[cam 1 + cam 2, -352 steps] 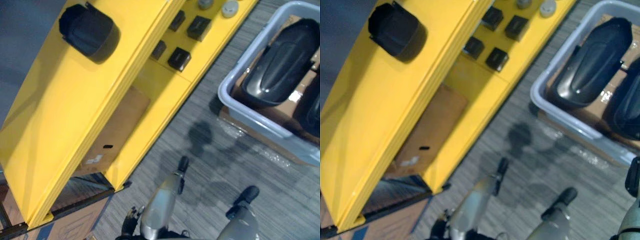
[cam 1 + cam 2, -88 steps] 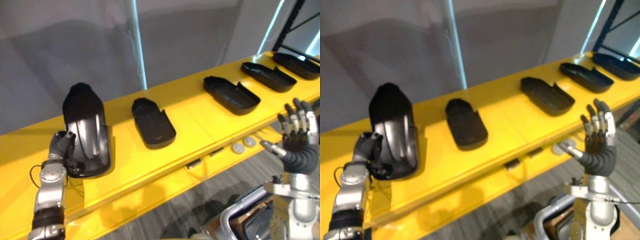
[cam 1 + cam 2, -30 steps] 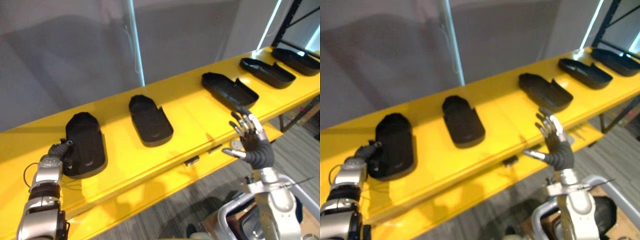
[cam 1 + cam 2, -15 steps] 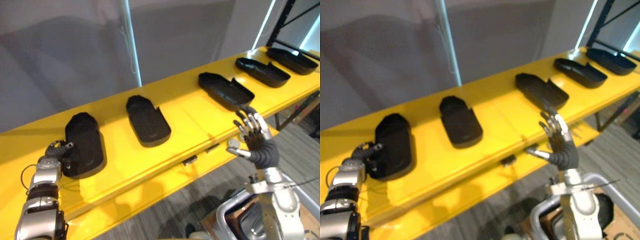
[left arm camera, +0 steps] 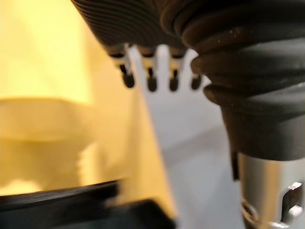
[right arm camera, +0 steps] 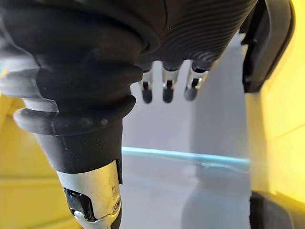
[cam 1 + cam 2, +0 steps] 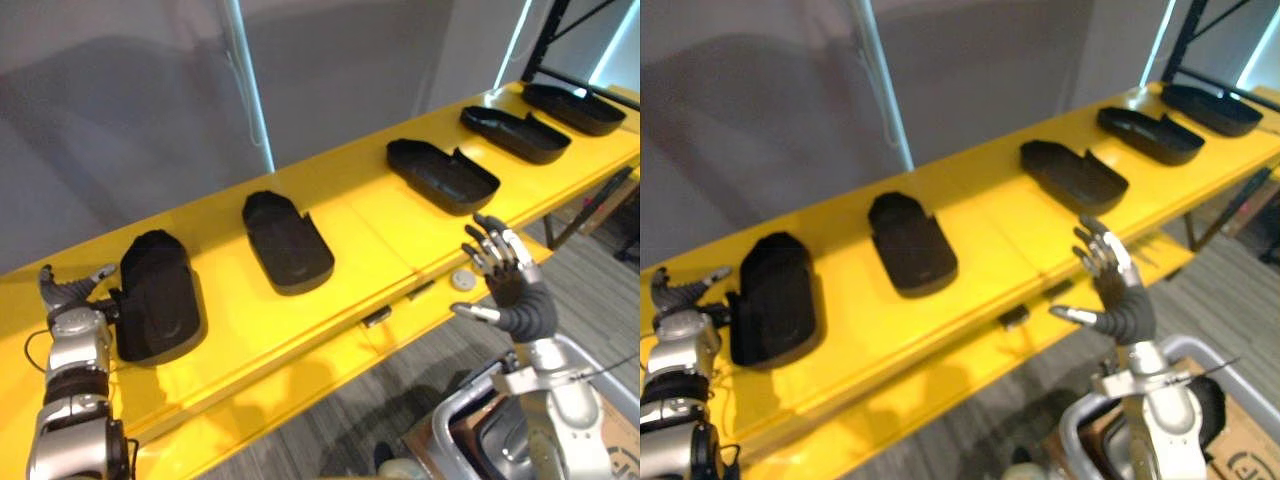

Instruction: Walk over and take plastic housings, then place them on the shelf

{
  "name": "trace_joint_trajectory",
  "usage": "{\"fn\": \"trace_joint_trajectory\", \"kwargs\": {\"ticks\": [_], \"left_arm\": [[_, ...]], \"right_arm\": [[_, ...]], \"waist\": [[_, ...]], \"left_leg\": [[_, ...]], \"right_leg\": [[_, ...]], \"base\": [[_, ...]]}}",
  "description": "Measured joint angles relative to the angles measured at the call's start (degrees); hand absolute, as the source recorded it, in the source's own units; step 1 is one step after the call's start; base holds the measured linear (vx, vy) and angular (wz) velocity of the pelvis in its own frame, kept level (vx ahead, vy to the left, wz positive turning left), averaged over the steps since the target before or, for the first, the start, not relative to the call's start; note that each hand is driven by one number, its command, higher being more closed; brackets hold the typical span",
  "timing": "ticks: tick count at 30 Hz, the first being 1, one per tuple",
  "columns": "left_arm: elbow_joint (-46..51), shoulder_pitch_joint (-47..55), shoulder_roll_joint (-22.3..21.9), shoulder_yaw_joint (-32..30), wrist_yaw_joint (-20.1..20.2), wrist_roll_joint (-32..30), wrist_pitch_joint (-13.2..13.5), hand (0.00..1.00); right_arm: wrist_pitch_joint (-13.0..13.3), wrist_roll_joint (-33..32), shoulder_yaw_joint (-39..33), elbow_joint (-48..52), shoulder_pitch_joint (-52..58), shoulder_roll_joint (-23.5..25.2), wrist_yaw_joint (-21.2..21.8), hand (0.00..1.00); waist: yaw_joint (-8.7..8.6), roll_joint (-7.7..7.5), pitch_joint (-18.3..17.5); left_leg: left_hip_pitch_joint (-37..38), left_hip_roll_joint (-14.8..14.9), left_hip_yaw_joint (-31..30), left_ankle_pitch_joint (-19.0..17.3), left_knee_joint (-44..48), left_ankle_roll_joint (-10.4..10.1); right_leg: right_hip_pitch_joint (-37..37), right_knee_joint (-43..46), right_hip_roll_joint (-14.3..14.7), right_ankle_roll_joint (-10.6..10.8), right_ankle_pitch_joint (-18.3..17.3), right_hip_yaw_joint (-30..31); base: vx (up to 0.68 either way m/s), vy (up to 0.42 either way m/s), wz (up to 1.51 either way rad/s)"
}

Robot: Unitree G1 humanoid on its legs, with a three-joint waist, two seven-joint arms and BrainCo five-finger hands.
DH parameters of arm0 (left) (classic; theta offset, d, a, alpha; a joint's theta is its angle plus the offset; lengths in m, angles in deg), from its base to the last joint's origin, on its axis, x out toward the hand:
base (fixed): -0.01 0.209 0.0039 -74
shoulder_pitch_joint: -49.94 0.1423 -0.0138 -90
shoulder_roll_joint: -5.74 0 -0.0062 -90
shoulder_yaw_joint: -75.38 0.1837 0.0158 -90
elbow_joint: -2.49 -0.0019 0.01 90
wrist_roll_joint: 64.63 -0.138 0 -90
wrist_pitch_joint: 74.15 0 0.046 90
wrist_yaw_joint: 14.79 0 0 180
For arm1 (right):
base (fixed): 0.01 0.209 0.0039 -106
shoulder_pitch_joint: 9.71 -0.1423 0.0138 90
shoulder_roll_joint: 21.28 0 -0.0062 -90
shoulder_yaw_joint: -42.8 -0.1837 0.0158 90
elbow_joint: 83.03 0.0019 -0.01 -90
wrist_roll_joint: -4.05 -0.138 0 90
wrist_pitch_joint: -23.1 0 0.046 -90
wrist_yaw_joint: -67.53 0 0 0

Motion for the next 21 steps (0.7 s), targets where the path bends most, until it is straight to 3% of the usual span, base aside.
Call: {"fn": "trace_joint_trajectory", "kwargs": {"ticks": [6, 10, 12, 14, 16, 20, 21], "left_arm": [[4.73, -0.07, 0.00, -0.18, -2.22, 2.50, 5.67, 0.00], [19.38, 1.39, -0.38, -0.41, -4.48, 2.58, 11.63, 0.00], [30.82, 5.27, -3.48, -2.81, -5.23, 2.39, 15.08, 0.00], [45.69, 12.24, -9.86, -4.89, -7.16, 1.26, 18.09, 0.00], [54.28, 17.92, -14.92, -6.08, -9.08, -0.59, 20.92, 0.00], [70.06, 30.35, -24.78, -7.82, -10.28, -3.27, 26.69, 0.00], [71.76, 32.02, -25.56, -7.98, -10.33, -3.58, 27.32, 0.00]], "right_arm": [[4.62, 2.60, 6.16, -0.04, -0.93, 0.00, -4.53, 0.00], [7.31, 4.83, 9.26, -0.14, -3.17, 0.20, -8.83, 0.00], [7.76, 5.40, 9.78, -0.24, -4.60, 0.36, -10.62, 0.00], [8.56, 5.58, 10.07, -0.76, -6.46, 0.66, -12.61, 0.00], [8.56, 6.20, 10.39, -1.17, -7.34, 1.29, -13.87, 0.00], [7.20, 4.17, 10.49, -1.24, -7.77, 4.70, -14.51, 0.00], [7.01, 4.18, 10.53, -1.23, -7.87, 5.16, -14.51, 0.00]], "waist": [[0.15, 0.83, -0.61], [1.73, 0.78, -0.74], [3.06, 1.32, -1.53], [4.90, 2.06, -2.79], [6.06, 2.18, -3.53], [9.15, 0.94, -4.23], [9.68, 0.70, -4.37]], "left_leg": [[0.00, -0.02, -0.70, 0.41, -0.21, 0.12], [0.00, -0.07, -2.52, 1.26, -0.92, 0.15], [-0.06, -0.08, -3.18, 1.33, -0.97, 0.22], [-0.10, -0.31, -4.81, 1.46, -0.99, 0.31], [-0.04, -0.45, -6.40, 1.99, -1.50, 0.25], [-0.40, -0.61, -9.30, 2.95, -2.01, 0.27], [-0.47, -0.58, -9.34, 3.03, -2.02, 0.33]], "right_leg": [[0.21, 0.08, -0.04, 0.00, 0.00, -0.60], [0.94, 0.05, -0.12, 0.01, 0.01, -2.32], [1.28, 0.02, -0.17, 0.01, 0.00, -3.52], [2.41, -0.56, -0.42, 0.03, -0.01, -5.20], [3.31, -0.88, -0.50, 0.07, -0.06, -6.95], [4.47, -0.92, -0.66, 0.06, -0.81, -10.12], [4.50, -0.91, -0.66, 0.05, -0.87, -10.30]], "base": [[0.00, -0.001, 0.05], [-0.03, -0.017, 0.21], [0.00, -0.011, 0.21], [0.01, -0.002, 0.32], [-0.01, -0.016, 0.42], [-0.05, -0.033, 0.40], [-0.05, -0.017, 0.25]]}}
